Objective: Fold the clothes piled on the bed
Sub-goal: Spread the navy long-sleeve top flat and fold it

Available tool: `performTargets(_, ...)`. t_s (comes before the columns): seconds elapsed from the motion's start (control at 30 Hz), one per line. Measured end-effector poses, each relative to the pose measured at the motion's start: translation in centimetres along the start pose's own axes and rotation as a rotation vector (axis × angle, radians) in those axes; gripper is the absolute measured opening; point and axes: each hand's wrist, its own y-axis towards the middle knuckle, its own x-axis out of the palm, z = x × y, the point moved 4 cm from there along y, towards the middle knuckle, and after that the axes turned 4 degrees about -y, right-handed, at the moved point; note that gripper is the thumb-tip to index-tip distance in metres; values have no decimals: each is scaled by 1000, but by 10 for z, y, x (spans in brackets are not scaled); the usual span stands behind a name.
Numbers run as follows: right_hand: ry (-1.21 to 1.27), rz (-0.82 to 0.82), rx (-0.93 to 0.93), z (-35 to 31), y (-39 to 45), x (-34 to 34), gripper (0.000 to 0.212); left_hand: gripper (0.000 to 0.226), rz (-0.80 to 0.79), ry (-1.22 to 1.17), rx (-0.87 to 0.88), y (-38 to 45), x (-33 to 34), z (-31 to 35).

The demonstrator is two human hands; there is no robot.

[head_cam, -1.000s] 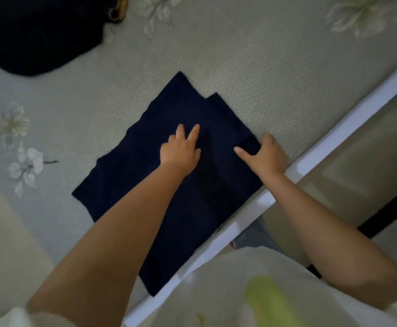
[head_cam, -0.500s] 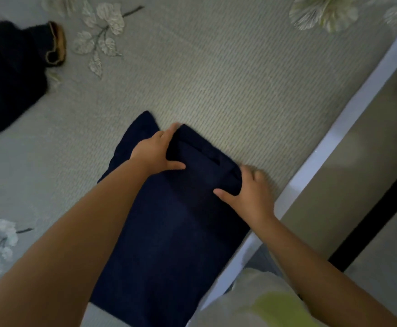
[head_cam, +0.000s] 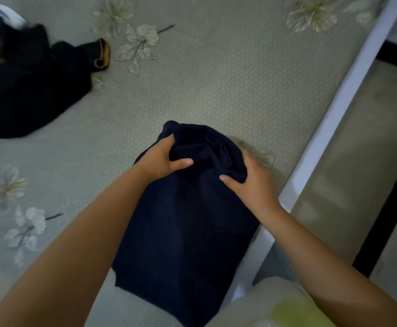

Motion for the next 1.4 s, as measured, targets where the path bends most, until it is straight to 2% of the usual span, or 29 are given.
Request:
performTargets(0.1, -161, 41, -111, -22, -57, 22, 64, 95, -17, -74, 64, -65, -16, -5)
performTargets(0.23, -390, -49, -287, -43, -142, 69, 70, 117, -98, 237, 78, -156, -36, -42)
performTargets(0.33, -513, -57, -370, -37, -192, 115, 73, 118, -257, 393, 11, -206, -23, -92)
performTargets(0.43, -684, -220, -341, -20, -232, 161, 74, 114, -402, 662, -155, -240, -1, -146)
performTargets(0.5, -766, -346, -265, 0, -250, 180, 72, 107, -444, 708, -289, -260, 13, -177)
performTargets(0.57, -708, -372, -230, 10, -261, 178, 64, 93, -299, 514, -321, -274, 26, -194)
performTargets(0.63, -669, -308, -220, 21, -263, 169, 44, 79, -28, 343, -277, -282, 34, -194)
performTargets(0.67, -657, -221, -237, 25, -261, 162, 40, 75, 99, 316, -264, -284, 36, -191)
performTargets(0.77, -622, -29, -109, 36, -247, 143, 49, 77, 301, 282, -343, -280, 40, -183)
performTargets(0.83, -534, 75, 64, 39, -236, 134, 56, 82, 351, 187, -424, -272, 41, -179)
performTargets(0.9, -294, 56, 312, 44, -230, 135, 73, 88, 387, -32, -525, -262, 50, -178)
performTargets(0.97, -32, 48, 459, 48, -223, 141, 84, 92, 402, -139, -599, -255, 66, -173)
performTargets(1.1, 66, 150, 505, 46, -219, 143, 84, 86, 489, -228, -482, -250, 89, -168)
performTargets(1.17, 122, 137, 458, 42, -217, 144, 83, 83, 508, -177, -436, -253, 93, -170)
performTargets(1.3, 198, -4, 348, 33, -212, 147, 86, 86, 487, -41, -505, -273, 97, -173)
performTargets(1.4, 245, -28, 330, 37, -207, 145, 84, 94, 549, 29, -596, -283, 81, -180)
